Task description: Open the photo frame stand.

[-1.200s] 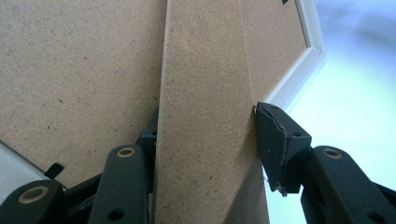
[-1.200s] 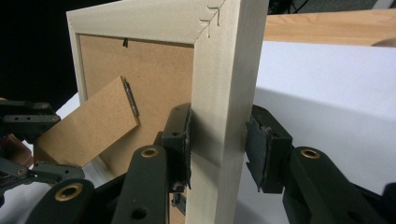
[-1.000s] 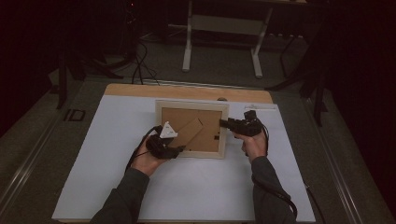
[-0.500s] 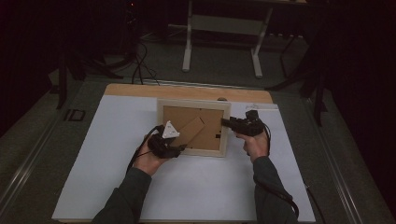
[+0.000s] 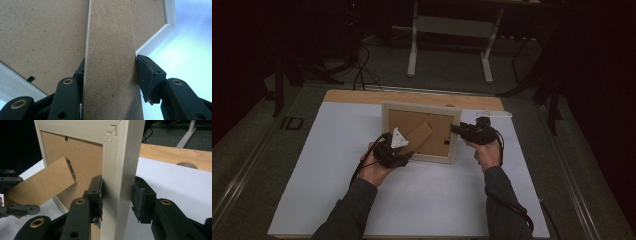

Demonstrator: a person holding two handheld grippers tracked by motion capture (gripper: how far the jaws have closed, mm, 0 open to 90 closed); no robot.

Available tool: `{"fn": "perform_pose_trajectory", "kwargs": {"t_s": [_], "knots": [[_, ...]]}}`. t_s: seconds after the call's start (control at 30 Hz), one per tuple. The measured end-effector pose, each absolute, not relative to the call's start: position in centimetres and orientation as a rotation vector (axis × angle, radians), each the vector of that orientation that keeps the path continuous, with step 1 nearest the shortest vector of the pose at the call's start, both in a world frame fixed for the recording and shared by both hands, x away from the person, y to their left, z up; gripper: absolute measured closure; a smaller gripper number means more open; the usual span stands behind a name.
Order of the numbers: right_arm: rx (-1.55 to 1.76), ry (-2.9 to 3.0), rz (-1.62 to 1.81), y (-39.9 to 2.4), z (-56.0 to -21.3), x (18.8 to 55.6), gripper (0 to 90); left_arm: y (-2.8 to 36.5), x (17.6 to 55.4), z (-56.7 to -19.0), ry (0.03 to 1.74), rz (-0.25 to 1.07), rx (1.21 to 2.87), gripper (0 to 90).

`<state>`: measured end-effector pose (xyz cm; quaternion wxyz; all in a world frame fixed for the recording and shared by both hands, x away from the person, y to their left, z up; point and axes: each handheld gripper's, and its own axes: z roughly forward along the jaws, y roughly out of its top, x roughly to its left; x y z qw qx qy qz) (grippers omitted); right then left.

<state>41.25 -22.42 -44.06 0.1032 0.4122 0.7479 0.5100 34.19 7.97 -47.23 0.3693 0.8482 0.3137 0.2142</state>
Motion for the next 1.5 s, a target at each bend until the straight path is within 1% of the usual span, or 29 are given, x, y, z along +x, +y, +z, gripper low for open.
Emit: {"fn": "perform_pose_trajectory", "kwargs": {"t_s": [0.3,0.67,0.9,1.03,1.3,1.5], "knots": [[1.196,2.188,1.472,-21.9,-43.4,41.3,62.9,7.9,34.2,-47.2,0.820,0.575,2.155,52.6],[1.169,2.168,1.409,-21.4,-43.0,41.3,62.3,7.2,34.1,-47.4,0.834,0.655,2.143,52.7],[1.153,2.158,1.363,-21.0,-42.7,41.4,61.5,6.6,34.0,-47.7,0.828,0.665,2.156,55.2],[1.133,2.150,1.319,-20.9,-42.7,41.2,61.3,6.3,33.9,-47.8,0.816,0.634,2.154,56.4],[1.157,2.148,1.317,-21.4,-43.5,41.0,61.9,6.7,33.8,-47.4,0.778,0.522,2.128,59.4],[1.140,2.149,1.324,-21.5,-43.5,40.7,62.0,6.6,33.6,-47.1,0.740,0.484,2.132,61.5]]}}
